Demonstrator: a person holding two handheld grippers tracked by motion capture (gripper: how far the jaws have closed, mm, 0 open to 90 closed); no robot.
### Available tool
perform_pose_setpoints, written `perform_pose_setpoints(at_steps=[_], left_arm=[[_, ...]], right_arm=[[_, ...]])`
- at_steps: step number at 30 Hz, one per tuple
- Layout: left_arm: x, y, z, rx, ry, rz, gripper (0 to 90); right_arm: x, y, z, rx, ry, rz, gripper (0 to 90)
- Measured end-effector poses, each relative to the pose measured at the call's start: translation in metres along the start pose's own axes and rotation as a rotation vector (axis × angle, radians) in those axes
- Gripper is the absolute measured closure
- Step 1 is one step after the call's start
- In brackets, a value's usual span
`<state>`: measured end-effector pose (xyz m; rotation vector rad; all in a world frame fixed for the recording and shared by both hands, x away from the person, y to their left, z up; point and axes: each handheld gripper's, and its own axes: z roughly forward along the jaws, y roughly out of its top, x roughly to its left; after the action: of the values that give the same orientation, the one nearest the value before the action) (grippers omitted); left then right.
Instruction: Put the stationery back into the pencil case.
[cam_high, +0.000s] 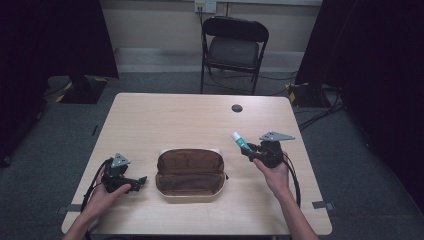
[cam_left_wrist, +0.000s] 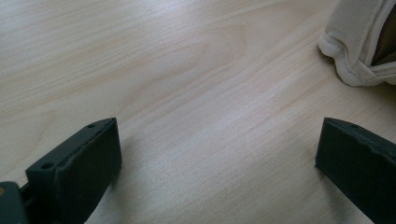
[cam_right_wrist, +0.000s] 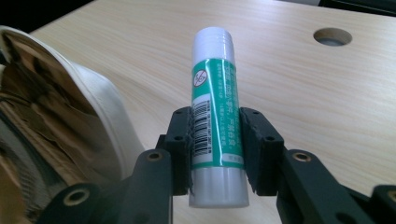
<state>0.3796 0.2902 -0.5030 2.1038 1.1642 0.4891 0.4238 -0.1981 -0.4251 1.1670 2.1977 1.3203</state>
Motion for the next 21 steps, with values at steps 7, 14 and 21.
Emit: perform_pose_setpoints(at_steps=[7,14,21], left_arm=[[0.000,0.000,0.000,0.000,0.001,0.000,0.0],[0.000,0.000,0.000,0.001,0.001,0.002,0.0],[0.000,0.000,0.000,0.000,0.000,0.000,0.0]], right_arm=[[0.013,0.014,-0.010,-0.037,0.029,-0.038,66.2],[0.021,0.027,-0.025,-0.080,0.059,-0.063,66.2],[0.039,0.039,-0.033,-0.112,0.096,-0.103,66.2]])
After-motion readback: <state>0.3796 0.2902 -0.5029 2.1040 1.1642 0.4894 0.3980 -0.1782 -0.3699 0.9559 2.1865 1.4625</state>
